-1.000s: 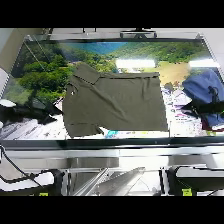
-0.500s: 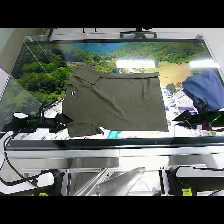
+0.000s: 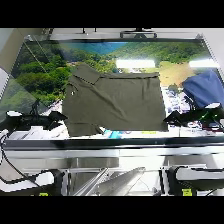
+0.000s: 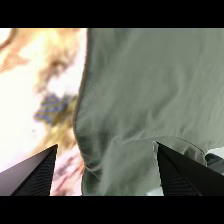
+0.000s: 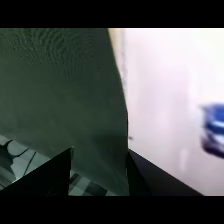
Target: Fold the shirts.
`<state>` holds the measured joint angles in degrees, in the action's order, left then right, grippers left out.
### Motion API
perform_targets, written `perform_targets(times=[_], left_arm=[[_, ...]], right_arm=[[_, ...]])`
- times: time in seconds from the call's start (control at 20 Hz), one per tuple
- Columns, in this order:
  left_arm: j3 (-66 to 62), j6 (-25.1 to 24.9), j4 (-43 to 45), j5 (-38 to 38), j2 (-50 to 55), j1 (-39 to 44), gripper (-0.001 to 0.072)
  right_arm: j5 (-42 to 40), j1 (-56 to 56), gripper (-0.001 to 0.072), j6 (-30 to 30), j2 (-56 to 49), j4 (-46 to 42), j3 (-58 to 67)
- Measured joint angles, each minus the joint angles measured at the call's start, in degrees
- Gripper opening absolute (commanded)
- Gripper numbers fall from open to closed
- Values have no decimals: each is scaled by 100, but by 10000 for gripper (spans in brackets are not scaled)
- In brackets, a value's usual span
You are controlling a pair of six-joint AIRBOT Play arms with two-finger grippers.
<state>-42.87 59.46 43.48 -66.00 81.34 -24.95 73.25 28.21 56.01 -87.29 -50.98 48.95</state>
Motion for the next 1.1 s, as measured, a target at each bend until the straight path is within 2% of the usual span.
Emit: perform_targets(times=[0.15,0.2,0.25,0.3,0.35,0.45,0.55,0.6,0.9,1.1], left_arm=[[-37,-2,-116,-11,205,109,688],[-48,-13,-149,13,293,184,660],[-57,-63,-225,59,387,273,450],[-57,-151,-249,168,472,358,181],[-57,-236,-323,249,555,437,1],[-52,-396,-413,291,625,566,12],[-57,-487,-498,212,647,621,12],[-55,-516,-503,125,629,636,12],[-243,-560,-841,-483,-195,402,12],[-1139,-435,-1471,-1447,-1333,39,23]], right_arm=[[-74,-302,416,-9,0,2,-9],[-83,-391,416,-9,0,2,-9],[-101,-457,415,-9,0,2,-9],[-107,-509,411,-9,0,13,-9],[-105,-542,347,-9,0,46,-9],[-127,-584,339,-9,-7,87,-13],[-136,-608,87,-11,-11,85,-17],[-118,-614,17,-11,-15,48,-22],[431,-599,19,-9,356,238,142],[863,-404,18,55,1440,852,868]])
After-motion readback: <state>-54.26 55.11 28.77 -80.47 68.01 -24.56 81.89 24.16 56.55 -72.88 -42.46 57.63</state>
